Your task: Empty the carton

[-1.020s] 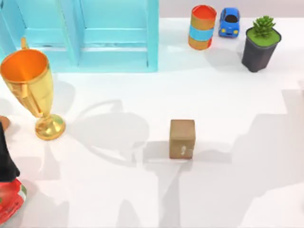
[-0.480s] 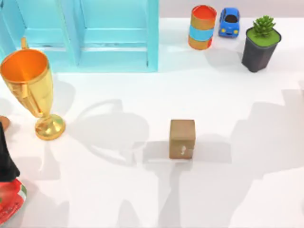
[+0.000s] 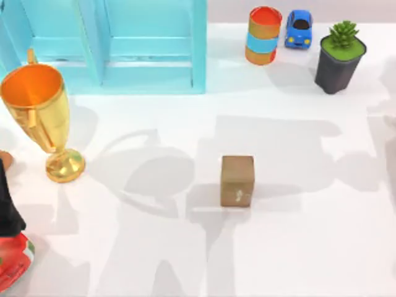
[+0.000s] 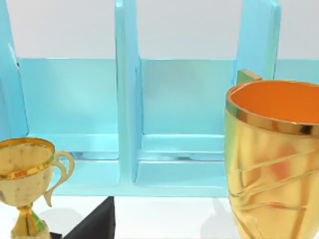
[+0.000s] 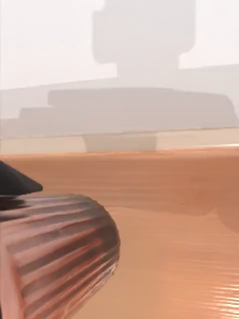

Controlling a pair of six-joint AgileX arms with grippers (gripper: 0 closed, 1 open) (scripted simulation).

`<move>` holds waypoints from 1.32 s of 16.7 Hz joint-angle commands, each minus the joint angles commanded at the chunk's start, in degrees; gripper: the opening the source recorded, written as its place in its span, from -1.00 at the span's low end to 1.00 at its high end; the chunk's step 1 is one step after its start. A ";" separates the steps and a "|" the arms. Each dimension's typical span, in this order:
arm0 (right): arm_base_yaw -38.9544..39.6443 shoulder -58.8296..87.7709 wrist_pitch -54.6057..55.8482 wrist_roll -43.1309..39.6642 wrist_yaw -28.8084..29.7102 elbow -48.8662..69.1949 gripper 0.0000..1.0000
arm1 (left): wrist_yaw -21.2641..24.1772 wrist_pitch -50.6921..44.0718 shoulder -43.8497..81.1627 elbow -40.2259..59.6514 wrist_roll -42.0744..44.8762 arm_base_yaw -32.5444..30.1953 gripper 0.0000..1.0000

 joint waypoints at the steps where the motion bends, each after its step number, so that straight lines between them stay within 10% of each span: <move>1: 4.73 -0.75 1.64 4.36 0.06 -1.80 -1.00 | 0.00 0.00 0.00 0.00 0.00 0.00 1.00; 10: 44.55 -7.42 15.75 42.85 0.25 -22.97 -1.00 | 0.00 0.00 0.00 0.00 0.00 0.00 1.00; 22: 49.04 -7.92 20.61 50.74 -0.34 -31.00 -1.00 | 0.00 0.00 0.00 0.00 0.00 0.00 1.00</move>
